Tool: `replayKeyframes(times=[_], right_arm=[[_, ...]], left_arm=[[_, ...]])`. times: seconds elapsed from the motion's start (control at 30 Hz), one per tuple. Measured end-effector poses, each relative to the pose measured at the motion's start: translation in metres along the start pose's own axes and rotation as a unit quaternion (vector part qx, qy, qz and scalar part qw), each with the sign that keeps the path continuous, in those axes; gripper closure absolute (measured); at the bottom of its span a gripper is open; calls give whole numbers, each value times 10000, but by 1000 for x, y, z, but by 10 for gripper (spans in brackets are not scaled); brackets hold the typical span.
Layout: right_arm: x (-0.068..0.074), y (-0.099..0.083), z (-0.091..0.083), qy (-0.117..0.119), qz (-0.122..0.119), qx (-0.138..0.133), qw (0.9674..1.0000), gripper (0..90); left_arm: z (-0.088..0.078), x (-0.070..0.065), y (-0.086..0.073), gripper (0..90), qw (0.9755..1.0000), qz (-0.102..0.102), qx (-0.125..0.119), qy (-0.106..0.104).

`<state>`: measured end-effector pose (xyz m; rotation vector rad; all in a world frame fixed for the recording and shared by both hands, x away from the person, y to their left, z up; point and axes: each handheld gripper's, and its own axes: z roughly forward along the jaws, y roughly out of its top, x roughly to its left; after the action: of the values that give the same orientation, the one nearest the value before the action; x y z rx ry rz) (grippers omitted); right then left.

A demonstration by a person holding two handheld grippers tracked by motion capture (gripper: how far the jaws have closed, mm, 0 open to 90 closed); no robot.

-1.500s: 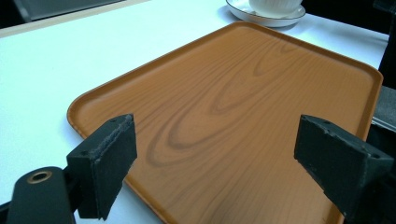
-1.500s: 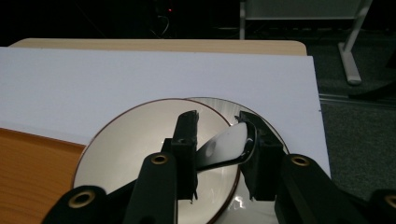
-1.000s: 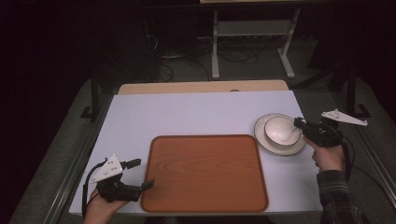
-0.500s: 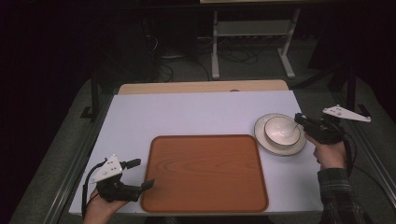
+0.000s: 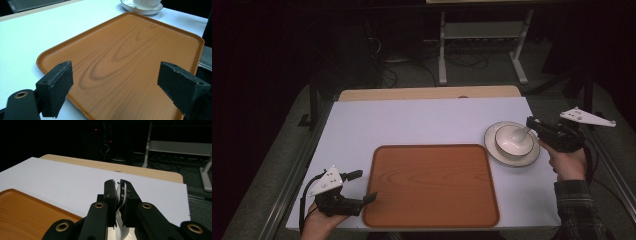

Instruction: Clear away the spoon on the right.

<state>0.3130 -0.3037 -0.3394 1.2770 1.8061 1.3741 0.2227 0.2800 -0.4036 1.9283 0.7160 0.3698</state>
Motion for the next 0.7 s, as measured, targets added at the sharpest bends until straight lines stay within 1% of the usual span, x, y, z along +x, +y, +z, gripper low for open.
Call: replayKeyframes(times=[0.2,0.4,0.57,0.7], right_arm=[[10,6,-2,221,-72,2,9997,833],[18,10,-2,380,-162,-6,9991,834],[27,13,-2,571,-213,14,9981,833],[35,15,0,731,-340,67,9967,834]], left_arm=[[0,0,0,129,10000,7,3,0],[0,0,0,129,10000,7,2,0],[0,0,0,129,10000,0,-12,-3],[0,0,0,129,10000,6,-3,-3]])
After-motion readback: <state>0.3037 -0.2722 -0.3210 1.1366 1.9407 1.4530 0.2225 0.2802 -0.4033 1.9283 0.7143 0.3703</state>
